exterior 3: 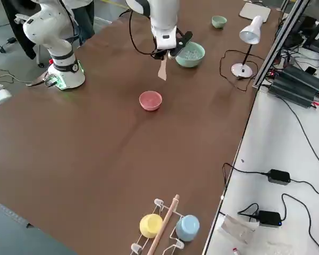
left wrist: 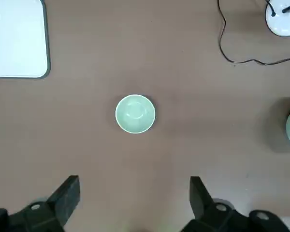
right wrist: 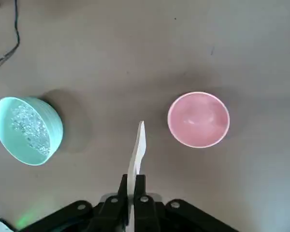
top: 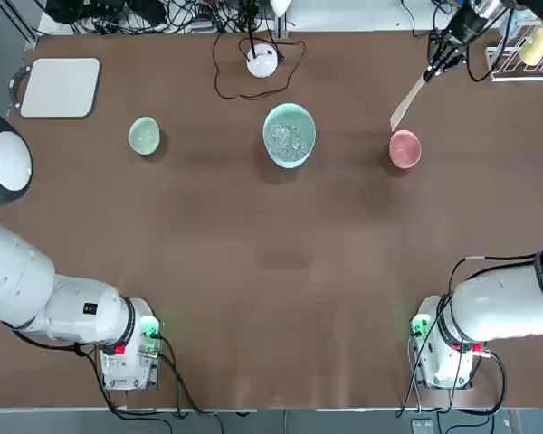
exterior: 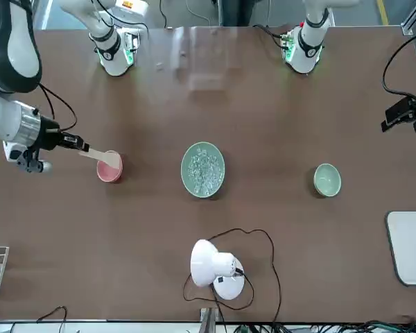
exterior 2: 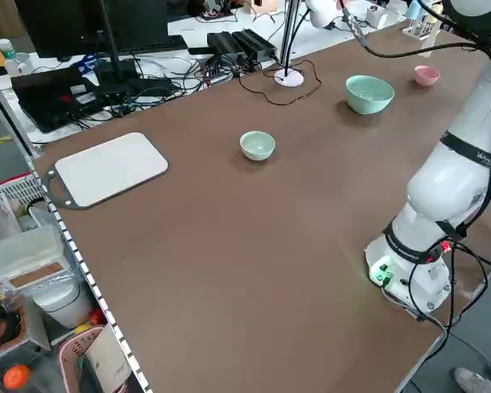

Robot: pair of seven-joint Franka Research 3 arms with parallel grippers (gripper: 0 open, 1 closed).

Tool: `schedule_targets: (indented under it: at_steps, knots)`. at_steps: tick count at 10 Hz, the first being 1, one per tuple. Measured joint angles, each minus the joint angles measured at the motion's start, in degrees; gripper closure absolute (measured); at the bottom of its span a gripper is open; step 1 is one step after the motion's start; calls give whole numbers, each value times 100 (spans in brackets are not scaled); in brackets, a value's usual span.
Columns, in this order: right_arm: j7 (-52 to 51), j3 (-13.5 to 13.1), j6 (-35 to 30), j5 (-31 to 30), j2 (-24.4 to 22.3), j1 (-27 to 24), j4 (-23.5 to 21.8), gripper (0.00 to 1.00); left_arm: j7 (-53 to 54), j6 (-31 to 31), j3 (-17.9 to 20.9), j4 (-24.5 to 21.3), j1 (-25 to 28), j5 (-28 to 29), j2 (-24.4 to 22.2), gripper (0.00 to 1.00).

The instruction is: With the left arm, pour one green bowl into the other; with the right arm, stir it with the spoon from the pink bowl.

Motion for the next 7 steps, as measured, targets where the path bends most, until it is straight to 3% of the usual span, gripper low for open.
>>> schedule_targets:
  at_steps: [7]
  knots:
    - [-397, 11, 774, 2, -515, -143, -1127, 94, 0, 0, -5, 0, -4, -59, 3, 0]
